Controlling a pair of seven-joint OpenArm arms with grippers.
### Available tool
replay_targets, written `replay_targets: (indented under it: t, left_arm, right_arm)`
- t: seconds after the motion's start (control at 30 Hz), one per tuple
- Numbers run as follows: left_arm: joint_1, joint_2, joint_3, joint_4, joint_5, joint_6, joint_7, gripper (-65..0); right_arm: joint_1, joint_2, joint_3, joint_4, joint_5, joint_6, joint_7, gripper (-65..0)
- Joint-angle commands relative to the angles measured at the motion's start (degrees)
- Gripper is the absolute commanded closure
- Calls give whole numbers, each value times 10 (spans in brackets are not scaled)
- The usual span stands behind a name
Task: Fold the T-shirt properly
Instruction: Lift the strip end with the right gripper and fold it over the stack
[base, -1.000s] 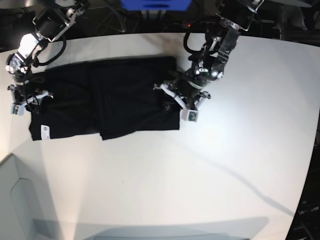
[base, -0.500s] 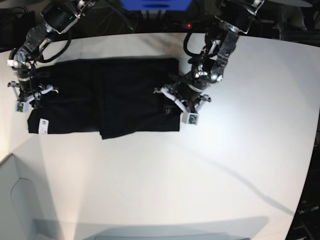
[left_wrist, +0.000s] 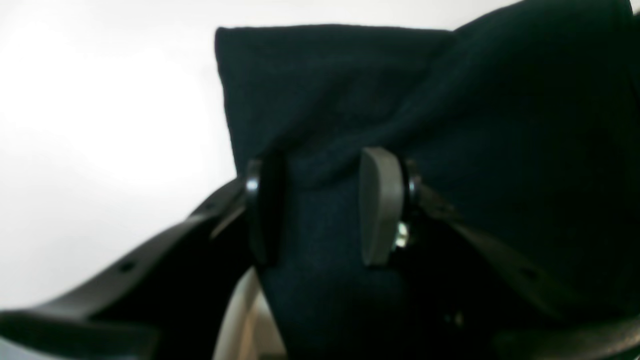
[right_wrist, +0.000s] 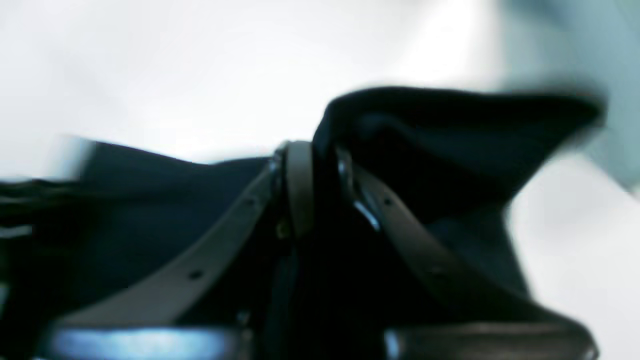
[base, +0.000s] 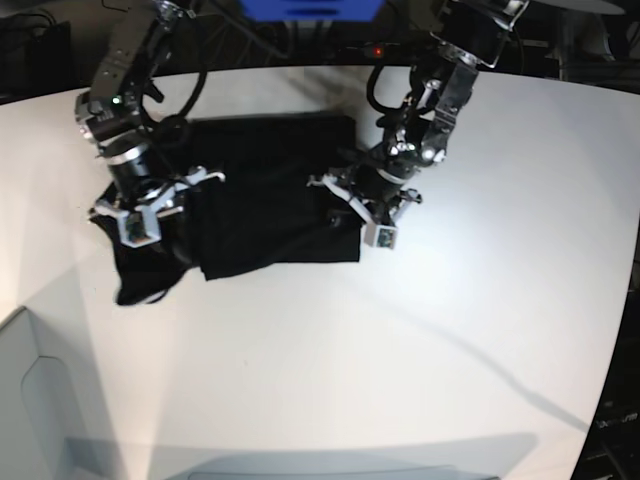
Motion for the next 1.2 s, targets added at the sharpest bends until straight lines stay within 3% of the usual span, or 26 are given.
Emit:
replay_targets:
  t: [0.0, 0.17, 0.33, 0.53, 0.63, 0.77, 0.87, 1.07, 1.17]
  left_arm:
    - [-5, 0, -2, 6, 0, 0, 2, -247]
    - [-4, -4, -2, 6, 0, 0, 2, -247]
    - [-3, -5, -2, 5, 0, 1, 2, -247]
    - [2, -6, -3, 41, -4, 1, 2, -247]
    - [21, -22, -7, 72, -4, 1, 2, -247]
    - [66, -27, -65, 110, -5, 1, 2, -247]
    - [95, -22, -123, 96, -5, -4, 2, -244]
    - [71, -22, -99, 26, -5, -5, 2, -240]
    - [56, -21, -79, 9, -5, -5, 2, -160]
  right_arm:
    - [-4, -1, -26, 9, 10, 2, 11, 0]
    - [-20, -1, -143, 3, 7, 2, 11, 0]
    - [-19, 0, -203, -37, 7, 2, 11, 0]
    - [9, 1, -209, -103, 7, 2, 11, 0]
    - [9, 7, -194, -107, 7, 2, 11, 0]
    - [15, 10, -181, -108, 7, 2, 11, 0]
    - [16, 10, -170, -103, 7, 2, 11, 0]
    - [13, 7, -175, -72, 9, 2, 6, 0]
    - [12, 6, -202, -51, 9, 2, 6, 0]
